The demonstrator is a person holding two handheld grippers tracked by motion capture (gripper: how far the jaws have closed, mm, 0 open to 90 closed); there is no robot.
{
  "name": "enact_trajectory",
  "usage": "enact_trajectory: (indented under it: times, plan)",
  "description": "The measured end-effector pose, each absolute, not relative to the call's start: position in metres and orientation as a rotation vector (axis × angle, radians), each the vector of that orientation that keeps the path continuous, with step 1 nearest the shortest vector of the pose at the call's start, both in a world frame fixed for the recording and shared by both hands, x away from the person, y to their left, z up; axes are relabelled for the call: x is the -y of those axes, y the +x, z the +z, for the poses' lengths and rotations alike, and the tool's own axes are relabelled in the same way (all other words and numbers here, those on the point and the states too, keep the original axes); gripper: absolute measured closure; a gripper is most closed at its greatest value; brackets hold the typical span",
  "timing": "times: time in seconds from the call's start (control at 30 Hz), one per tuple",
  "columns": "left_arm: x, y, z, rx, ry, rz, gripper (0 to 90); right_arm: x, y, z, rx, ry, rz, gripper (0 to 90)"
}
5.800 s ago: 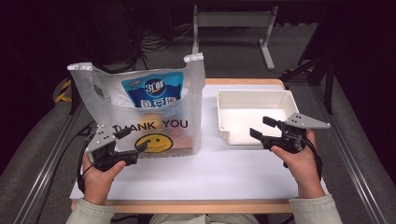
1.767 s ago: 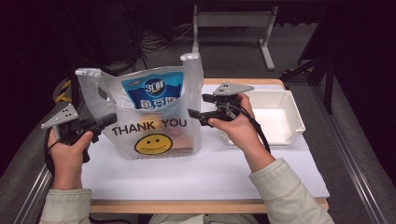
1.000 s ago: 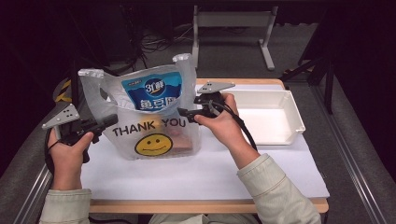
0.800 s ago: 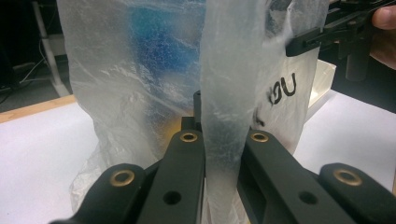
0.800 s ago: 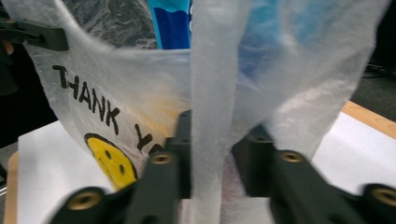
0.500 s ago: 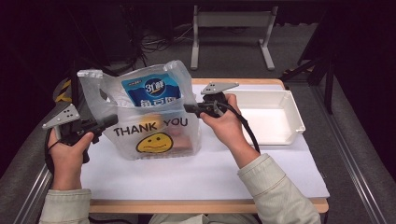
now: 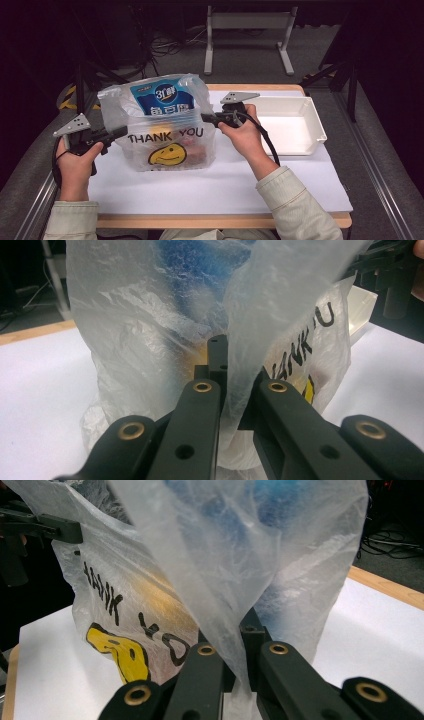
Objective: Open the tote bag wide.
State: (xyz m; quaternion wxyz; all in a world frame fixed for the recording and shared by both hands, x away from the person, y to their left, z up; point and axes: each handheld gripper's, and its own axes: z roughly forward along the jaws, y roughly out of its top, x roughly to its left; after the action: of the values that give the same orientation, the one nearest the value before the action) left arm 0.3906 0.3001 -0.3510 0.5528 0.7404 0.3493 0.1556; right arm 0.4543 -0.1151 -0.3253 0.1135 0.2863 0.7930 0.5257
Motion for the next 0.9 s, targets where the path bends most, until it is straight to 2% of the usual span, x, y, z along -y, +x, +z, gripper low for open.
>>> enact_trajectory:
  times: [0.9]
  plan:
    - [-0.301,0.409,-0.395,-0.925,1.827,0.250,89.6,0.124,0.456,-0.373,-2.384,0.928,1.519,90.0]
